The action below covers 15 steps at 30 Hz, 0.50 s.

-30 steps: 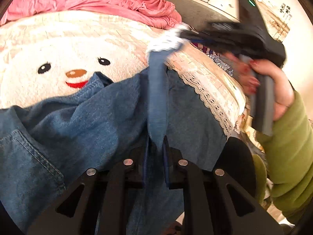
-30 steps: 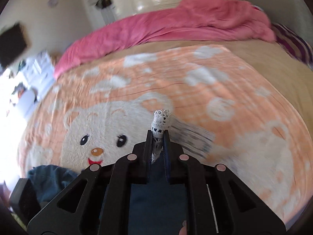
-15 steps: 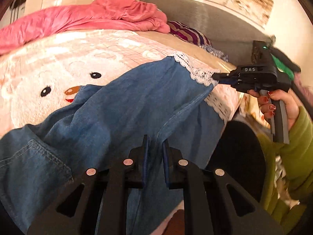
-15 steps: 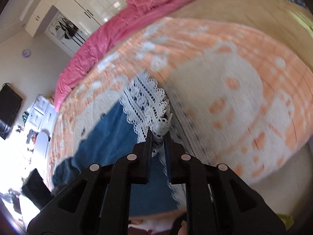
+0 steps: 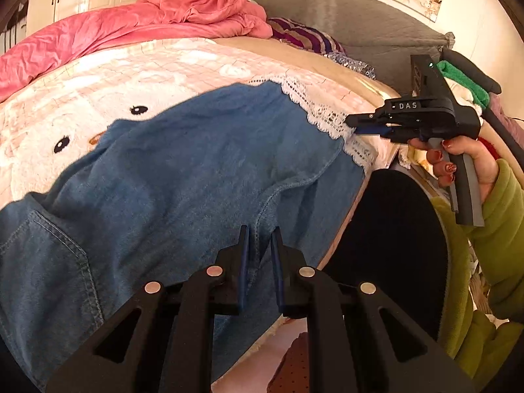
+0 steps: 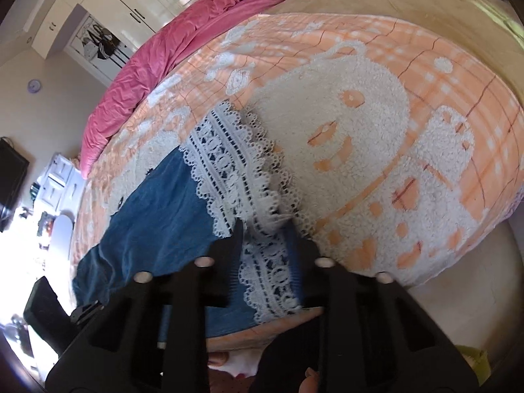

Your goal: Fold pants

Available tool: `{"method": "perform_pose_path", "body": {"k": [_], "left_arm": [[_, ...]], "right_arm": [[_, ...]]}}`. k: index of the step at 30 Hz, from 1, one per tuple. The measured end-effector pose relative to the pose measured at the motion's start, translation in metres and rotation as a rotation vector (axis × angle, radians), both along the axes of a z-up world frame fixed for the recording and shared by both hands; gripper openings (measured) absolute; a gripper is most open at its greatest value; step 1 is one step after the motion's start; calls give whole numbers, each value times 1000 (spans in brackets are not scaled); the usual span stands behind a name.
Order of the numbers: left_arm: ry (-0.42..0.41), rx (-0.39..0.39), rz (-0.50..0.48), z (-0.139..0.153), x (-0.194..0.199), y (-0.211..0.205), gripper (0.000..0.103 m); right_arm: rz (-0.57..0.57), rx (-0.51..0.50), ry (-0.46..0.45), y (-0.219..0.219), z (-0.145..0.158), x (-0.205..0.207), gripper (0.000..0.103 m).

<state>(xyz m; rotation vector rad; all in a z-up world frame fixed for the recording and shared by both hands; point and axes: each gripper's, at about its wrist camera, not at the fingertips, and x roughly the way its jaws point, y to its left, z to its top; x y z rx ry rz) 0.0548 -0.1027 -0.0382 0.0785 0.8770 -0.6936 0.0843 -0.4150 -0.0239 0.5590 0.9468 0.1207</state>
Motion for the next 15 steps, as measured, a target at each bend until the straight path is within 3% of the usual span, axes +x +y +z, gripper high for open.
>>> {"method": "perform_pose_path", "body": {"k": [4, 9, 15], "left_arm": [[-5, 11, 13, 0, -3, 2, 6], [-40, 8, 10, 13, -15, 13, 6], [-16, 25, -18, 6, -29, 11, 6]], "right_arm": [[19, -8, -25, -3, 5, -7, 9], [47, -26, -23, -7, 8, -24, 9], [43, -24, 3, -13, -4, -36, 9]]}}
